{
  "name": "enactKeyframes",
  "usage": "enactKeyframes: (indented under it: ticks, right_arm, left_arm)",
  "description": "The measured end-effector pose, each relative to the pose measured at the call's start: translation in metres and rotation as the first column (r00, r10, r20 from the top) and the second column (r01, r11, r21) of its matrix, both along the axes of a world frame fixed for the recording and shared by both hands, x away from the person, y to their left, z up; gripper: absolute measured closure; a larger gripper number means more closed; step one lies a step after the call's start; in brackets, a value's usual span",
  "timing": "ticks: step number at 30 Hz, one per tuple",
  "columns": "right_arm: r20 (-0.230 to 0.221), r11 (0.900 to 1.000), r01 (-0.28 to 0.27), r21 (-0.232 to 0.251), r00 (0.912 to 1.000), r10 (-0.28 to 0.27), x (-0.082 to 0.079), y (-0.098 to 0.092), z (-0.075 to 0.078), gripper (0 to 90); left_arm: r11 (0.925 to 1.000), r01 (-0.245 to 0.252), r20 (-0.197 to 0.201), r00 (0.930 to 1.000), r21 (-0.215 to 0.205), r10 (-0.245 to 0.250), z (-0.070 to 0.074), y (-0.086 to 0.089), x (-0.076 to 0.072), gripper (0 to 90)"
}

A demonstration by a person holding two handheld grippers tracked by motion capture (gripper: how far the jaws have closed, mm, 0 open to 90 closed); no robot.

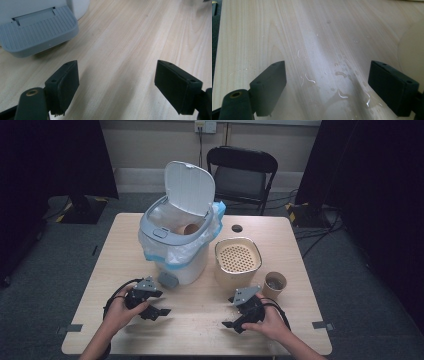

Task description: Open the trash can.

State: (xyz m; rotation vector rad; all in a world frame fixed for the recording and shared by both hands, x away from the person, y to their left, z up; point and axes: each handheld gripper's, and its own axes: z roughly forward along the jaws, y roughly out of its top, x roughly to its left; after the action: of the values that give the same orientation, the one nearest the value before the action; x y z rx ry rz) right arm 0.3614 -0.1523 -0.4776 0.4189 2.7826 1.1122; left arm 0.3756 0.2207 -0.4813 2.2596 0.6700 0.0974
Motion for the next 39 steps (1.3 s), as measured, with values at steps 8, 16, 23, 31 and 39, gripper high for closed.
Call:
enactKeyframes:
  ticks: [8, 16, 23, 31, 39]
  right_arm:
    - [0.005, 1.0, 0.008, -0.006, 1.0, -0.008, 0.0, -0.015, 0.002, 14.3]
    - [0.007, 1.0, 0.027, 0.007, 0.9996, -0.027, 0.0, -0.026, 0.007, 14.2]
    - [0.009, 0.999, 0.044, 0.015, 0.999, -0.044, -0.001, -0.038, 0.009, 14.1]
    - [0.01, 0.998, 0.065, 0.019, 0.9978, -0.065, -0.003, -0.053, 0.01, 14.2]
    - [0.012, 0.997, 0.076, 0.019, 0.997, -0.076, -0.006, -0.063, 0.013, 14.5]
  left_arm:
    - [0.9999, 0.006, 0.014, 0.9999, 0.016, -0.007, -0.006, 0.003, 0.0, 19.4]
    - [0.9983, 0.028, 0.034, 0.999, 0.051, -0.03, -0.009, 0.004, -0.001, 19.2]
    - [0.9986, 0.044, 0.05, 0.9977, 0.03, -0.045, -0.012, 0.006, -0.002, 17.8]
    - [0.997, 0.074, 0.084, 0.9936, 0.021, -0.076, -0.016, 0.009, -0.004, 15.2]
    - [0.9969, 0.078, 0.108, 0.9911, 0.0, -0.078, -0.019, 0.01, -0.006, 14.8]
